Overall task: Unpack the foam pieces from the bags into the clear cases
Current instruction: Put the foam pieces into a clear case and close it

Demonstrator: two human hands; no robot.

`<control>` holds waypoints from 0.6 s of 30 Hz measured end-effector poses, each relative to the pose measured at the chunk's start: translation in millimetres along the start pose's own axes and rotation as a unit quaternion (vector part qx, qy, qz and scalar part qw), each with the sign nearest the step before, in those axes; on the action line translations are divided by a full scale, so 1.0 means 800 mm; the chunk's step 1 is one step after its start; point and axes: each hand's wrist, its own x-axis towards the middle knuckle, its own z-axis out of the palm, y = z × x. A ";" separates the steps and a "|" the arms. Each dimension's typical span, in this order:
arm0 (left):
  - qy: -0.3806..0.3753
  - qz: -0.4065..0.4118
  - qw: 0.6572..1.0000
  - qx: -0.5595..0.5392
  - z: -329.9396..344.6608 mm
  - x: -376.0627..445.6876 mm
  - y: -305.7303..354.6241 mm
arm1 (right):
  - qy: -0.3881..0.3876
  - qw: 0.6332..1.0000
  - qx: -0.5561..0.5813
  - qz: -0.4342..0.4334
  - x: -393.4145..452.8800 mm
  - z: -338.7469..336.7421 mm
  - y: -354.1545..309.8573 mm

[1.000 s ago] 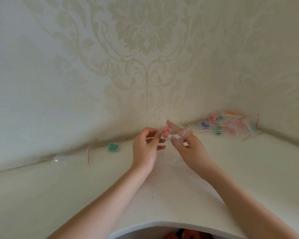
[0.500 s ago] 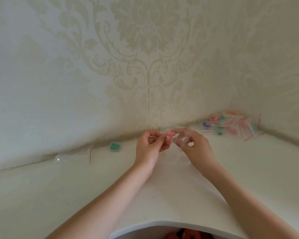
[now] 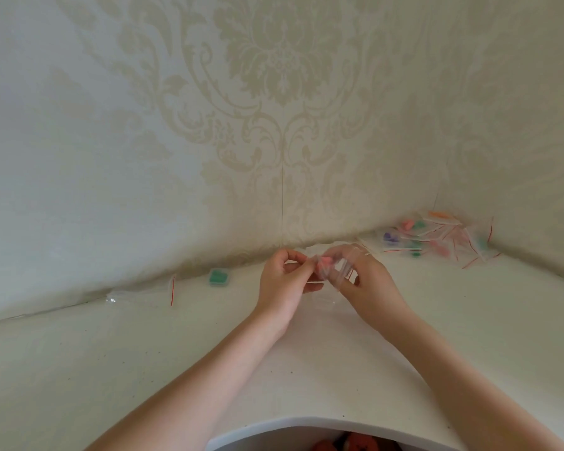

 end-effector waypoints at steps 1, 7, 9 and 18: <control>-0.005 0.003 1.000 0.004 0.001 -0.001 0.000 | 0.004 1.000 0.002 0.000 0.000 0.001 0.000; -0.012 0.027 0.999 0.016 0.003 0.001 -0.002 | 0.052 0.995 0.078 0.039 0.000 0.002 -0.008; 0.006 0.032 0.999 0.007 0.000 0.007 -0.003 | 0.037 0.997 0.058 0.038 0.001 0.002 -0.009; 0.167 0.050 0.984 -0.049 -0.023 0.037 -0.003 | 0.020 0.984 0.160 0.073 0.003 0.000 -0.012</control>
